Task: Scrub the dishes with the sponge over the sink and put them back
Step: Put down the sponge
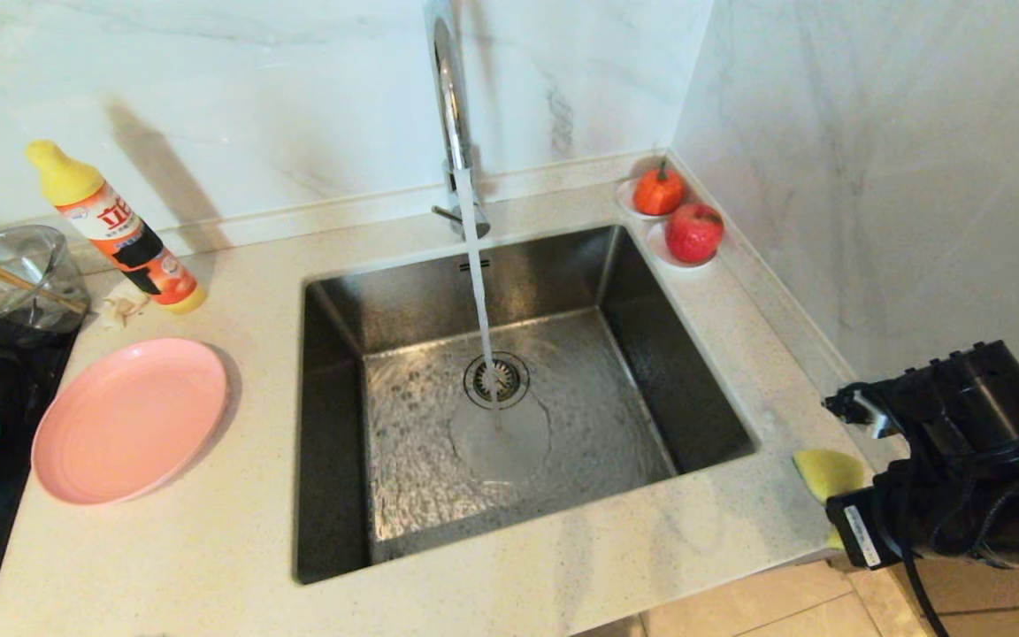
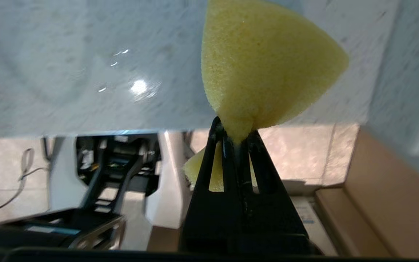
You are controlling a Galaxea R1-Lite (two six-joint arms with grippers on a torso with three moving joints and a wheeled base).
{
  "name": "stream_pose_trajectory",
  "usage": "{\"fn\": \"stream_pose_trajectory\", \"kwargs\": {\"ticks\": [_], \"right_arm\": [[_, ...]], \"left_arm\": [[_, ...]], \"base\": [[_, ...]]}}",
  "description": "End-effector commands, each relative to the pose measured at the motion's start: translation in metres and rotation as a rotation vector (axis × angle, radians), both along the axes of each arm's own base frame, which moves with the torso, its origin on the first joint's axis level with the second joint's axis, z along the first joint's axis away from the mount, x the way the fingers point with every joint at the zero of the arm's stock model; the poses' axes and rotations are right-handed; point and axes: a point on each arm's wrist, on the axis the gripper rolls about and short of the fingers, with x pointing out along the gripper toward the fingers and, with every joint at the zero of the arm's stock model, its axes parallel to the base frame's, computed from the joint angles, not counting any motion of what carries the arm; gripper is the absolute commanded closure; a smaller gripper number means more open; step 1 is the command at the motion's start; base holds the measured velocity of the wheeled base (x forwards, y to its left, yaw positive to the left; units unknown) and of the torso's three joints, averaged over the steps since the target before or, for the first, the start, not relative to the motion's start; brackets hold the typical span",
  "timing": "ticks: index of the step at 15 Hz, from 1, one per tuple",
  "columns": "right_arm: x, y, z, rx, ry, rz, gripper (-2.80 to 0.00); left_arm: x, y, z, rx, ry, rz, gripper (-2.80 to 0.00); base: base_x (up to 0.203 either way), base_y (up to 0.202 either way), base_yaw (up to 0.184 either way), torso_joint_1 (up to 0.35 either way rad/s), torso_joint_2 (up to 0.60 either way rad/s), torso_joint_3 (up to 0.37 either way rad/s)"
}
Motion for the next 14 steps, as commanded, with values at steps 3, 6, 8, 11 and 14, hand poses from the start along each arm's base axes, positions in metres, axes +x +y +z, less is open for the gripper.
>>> {"fn": "stream_pose_trajectory", "kwargs": {"ticks": [3,6,8,11,14], "right_arm": [[0.014,0.003,-0.013,-0.01,-0.006,0.009,0.0],[0.025,0.009,-0.023,-0.031,-0.001,0.031,0.0],[0.032,0.01,-0.025,-0.039,-0.022,0.041,0.0],[0.038,0.012,-0.024,-0.053,-0.034,0.046,0.0],[0.042,0.012,-0.023,-0.059,-0.042,0.048,0.0]], "left_arm": [[0.0,0.0,0.0,-0.001,0.002,0.001,0.0],[0.0,0.0,0.0,0.0,0.002,0.001,0.0],[0.0,0.0,0.0,0.0,0.002,0.001,0.0],[0.0,0.0,0.0,-0.001,0.003,0.001,0.0],[0.0,0.0,0.0,-0.001,0.002,0.001,0.0]], "base": [[0.0,0.0,0.0,0.0,0.0,0.0],[0.0,0.0,0.0,0.0,0.0,0.0],[0.0,0.0,0.0,0.0,0.0,0.0],[0.0,0.0,0.0,0.0,0.0,0.0],[0.0,0.0,0.0,0.0,0.0,0.0]]}}
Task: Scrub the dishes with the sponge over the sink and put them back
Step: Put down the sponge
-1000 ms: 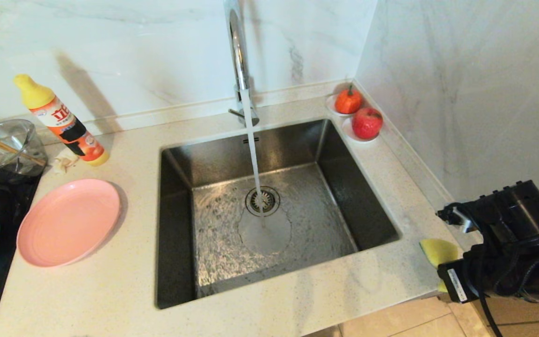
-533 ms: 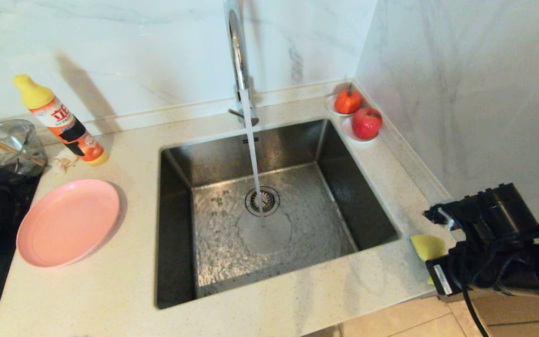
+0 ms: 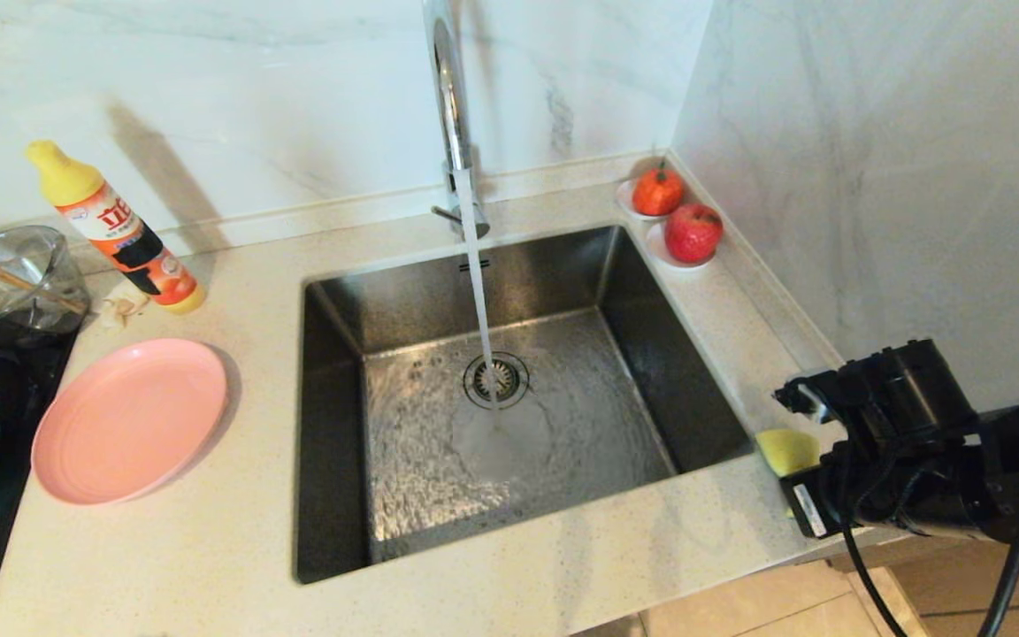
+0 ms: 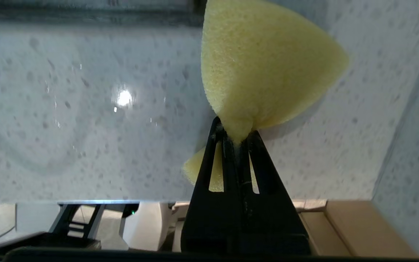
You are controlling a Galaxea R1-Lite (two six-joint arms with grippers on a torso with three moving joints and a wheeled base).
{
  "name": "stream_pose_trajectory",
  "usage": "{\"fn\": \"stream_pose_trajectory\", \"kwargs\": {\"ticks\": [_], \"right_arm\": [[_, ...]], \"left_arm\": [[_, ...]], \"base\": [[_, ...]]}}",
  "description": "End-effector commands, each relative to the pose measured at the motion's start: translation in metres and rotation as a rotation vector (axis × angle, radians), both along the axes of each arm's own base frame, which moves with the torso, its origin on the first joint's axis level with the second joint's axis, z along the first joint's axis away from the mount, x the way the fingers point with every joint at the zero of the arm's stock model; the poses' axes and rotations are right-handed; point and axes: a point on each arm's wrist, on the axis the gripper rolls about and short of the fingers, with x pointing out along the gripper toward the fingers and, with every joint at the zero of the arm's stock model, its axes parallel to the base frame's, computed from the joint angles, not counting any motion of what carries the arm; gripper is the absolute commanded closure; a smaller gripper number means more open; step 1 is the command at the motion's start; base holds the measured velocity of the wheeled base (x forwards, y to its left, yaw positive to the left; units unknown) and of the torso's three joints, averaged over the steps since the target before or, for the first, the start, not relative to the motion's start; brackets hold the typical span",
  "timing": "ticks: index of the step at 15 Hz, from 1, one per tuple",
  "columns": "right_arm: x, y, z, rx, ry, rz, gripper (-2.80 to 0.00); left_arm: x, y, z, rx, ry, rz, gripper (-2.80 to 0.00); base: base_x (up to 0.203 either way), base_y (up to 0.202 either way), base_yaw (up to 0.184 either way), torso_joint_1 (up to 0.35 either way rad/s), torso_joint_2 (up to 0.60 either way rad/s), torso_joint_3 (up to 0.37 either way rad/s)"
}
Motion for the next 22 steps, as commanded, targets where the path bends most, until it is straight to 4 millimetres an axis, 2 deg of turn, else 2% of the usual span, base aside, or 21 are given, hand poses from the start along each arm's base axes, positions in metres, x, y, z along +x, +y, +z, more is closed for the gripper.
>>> {"fn": "stream_pose_trajectory", "kwargs": {"ticks": [1,10,22], "right_arm": [[0.008,0.002,-0.001,0.001,-0.02,-0.002,0.0],[0.033,-0.009,0.013,-0.041,-0.11,-0.043,0.0],[0.037,-0.004,0.015,-0.032,-0.122,-0.036,0.0]], "left_arm": [[0.0,0.0,0.0,0.001,0.001,0.001,0.0],[0.0,0.0,0.0,0.0,0.001,0.001,0.0],[0.0,0.0,0.0,0.0,0.001,0.001,0.0]], "base": [[0.0,0.0,0.0,0.0,0.0,0.0],[0.0,0.0,0.0,0.0,0.0,0.0],[0.0,0.0,0.0,0.0,0.0,0.0]]}}
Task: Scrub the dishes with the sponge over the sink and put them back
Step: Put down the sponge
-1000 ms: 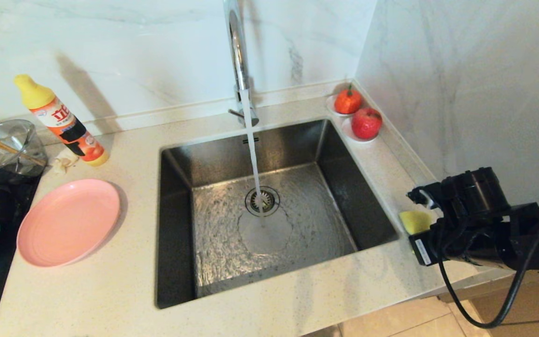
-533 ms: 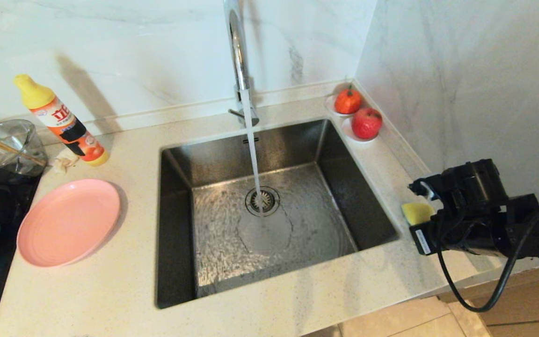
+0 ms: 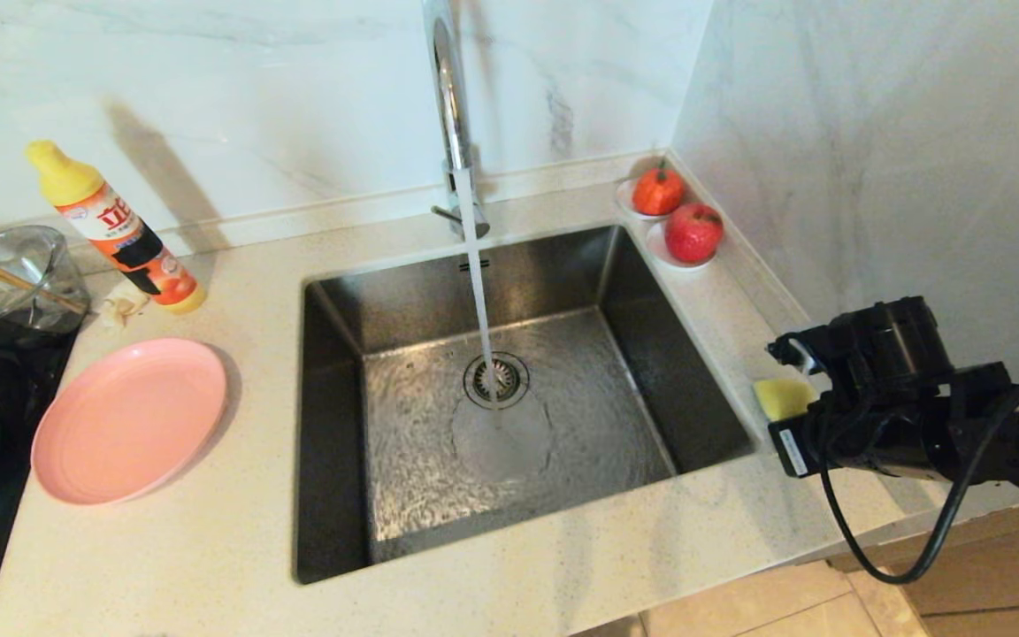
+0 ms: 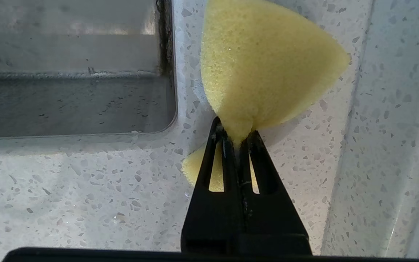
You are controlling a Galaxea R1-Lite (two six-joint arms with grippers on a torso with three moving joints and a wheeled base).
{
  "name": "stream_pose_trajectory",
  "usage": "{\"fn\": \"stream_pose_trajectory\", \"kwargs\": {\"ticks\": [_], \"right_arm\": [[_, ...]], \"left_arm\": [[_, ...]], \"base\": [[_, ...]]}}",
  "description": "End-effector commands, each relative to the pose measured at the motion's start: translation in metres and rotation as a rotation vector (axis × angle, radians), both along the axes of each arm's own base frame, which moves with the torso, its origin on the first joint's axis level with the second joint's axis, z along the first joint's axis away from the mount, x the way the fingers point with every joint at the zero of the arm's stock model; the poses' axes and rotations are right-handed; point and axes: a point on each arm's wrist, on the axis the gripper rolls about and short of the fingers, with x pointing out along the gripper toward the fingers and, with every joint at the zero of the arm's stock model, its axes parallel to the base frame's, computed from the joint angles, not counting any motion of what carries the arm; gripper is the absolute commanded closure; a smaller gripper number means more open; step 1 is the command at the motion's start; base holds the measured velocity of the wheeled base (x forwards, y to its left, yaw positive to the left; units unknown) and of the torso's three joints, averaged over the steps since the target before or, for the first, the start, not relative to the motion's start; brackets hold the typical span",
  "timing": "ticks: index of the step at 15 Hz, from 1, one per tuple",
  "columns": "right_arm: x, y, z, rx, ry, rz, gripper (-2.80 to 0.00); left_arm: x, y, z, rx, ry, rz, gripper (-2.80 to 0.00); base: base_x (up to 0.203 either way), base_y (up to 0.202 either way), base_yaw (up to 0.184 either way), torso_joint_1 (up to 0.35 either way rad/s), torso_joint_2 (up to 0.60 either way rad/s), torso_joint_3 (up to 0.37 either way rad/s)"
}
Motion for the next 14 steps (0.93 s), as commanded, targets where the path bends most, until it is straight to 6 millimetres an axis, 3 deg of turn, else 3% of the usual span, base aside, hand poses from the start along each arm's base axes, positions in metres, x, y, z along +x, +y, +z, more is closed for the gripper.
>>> {"fn": "stream_pose_trajectory", "kwargs": {"ticks": [1,2,14], "right_arm": [[0.0,0.0,0.0,-0.003,-0.003,0.0,0.0],[0.0,0.0,0.001,-0.004,-0.006,-0.002,-2.8],[0.001,-0.004,0.017,-0.001,-0.066,-0.039,-2.8]], "left_arm": [[0.0,0.0,0.0,0.001,0.001,0.0,0.0],[0.0,0.0,0.0,0.0,0.001,0.0,0.0],[0.0,0.0,0.0,0.0,0.0,0.0,0.0]], "base": [[0.0,0.0,0.0,0.0,0.0,0.0],[0.0,0.0,0.0,0.0,0.0,0.0],[0.0,0.0,0.0,0.0,0.0,0.0]]}}
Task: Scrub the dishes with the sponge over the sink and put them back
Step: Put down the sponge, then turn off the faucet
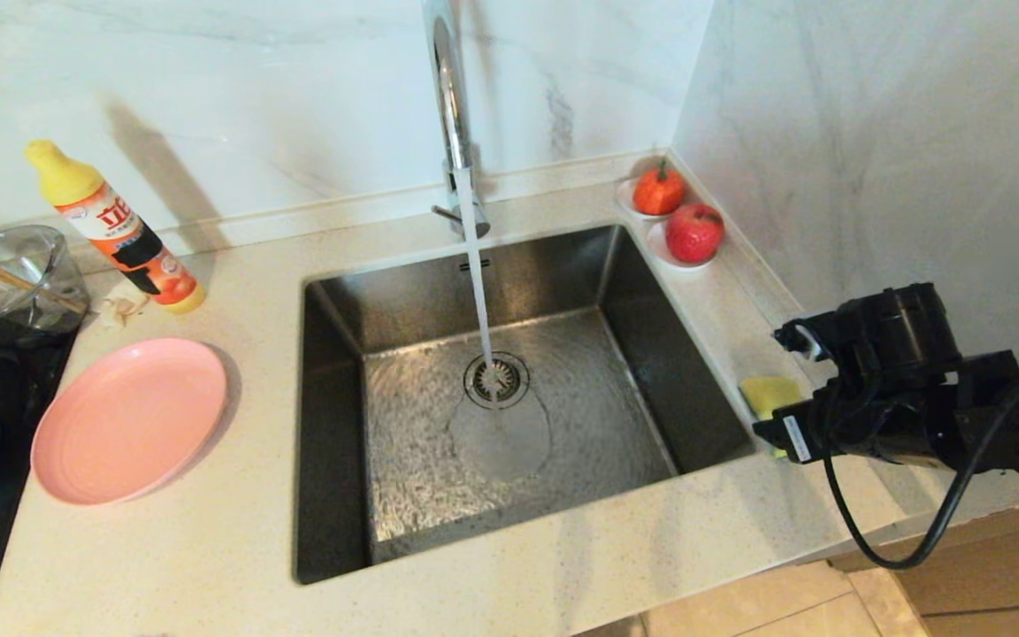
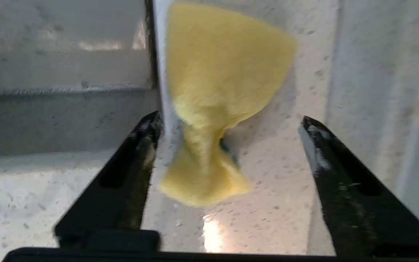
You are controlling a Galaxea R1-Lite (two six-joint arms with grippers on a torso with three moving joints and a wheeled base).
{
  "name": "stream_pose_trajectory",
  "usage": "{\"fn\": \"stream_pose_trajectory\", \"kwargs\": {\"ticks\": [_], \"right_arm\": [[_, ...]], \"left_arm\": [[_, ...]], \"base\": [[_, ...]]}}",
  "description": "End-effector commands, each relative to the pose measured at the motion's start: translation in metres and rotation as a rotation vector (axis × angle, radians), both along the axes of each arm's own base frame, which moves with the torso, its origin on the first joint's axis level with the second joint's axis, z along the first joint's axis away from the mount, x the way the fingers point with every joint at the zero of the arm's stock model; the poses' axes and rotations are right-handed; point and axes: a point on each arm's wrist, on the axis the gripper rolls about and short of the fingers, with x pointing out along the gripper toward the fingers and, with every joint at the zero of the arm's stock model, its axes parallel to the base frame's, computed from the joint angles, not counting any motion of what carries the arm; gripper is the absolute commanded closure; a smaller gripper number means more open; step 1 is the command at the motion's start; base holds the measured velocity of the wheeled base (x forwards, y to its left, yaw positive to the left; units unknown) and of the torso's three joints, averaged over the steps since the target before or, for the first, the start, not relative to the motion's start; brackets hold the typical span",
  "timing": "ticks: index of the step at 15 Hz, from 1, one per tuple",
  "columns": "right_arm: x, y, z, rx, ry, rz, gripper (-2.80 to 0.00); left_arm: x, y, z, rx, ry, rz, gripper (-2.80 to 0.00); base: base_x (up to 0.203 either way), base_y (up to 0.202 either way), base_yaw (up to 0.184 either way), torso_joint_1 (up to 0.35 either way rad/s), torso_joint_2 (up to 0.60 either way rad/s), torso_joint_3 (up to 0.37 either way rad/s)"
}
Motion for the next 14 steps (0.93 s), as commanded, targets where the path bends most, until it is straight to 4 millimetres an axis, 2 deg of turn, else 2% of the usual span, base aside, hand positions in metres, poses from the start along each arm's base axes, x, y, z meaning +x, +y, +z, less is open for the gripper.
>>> {"fn": "stream_pose_trajectory", "kwargs": {"ticks": [1,4,5,9,14], "right_arm": [[-0.004,-0.001,0.014,0.017,-0.047,-0.001,-2.8],[-0.018,0.004,0.034,0.039,-0.109,0.03,-2.8],[-0.025,0.006,0.038,0.041,-0.121,0.042,0.0],[-0.048,0.015,0.059,0.06,-0.204,0.07,0.0],[-0.104,0.007,0.096,0.159,-0.346,0.189,0.0]], "left_arm": [[0.0,0.0,0.0,0.001,0.001,0.001,0.0],[0.0,0.0,0.0,0.001,0.001,0.001,0.0],[0.0,0.0,0.0,0.0,0.001,0.001,0.0],[0.0,0.0,0.0,0.001,0.001,0.001,0.0],[0.0,0.0,0.0,0.0,0.001,0.001,0.0]], "base": [[0.0,0.0,0.0,0.0,0.0,0.0],[0.0,0.0,0.0,0.0,0.0,0.0],[0.0,0.0,0.0,0.0,0.0,0.0],[0.0,0.0,0.0,0.0,0.0,0.0],[0.0,0.0,0.0,0.0,0.0,0.0]]}}
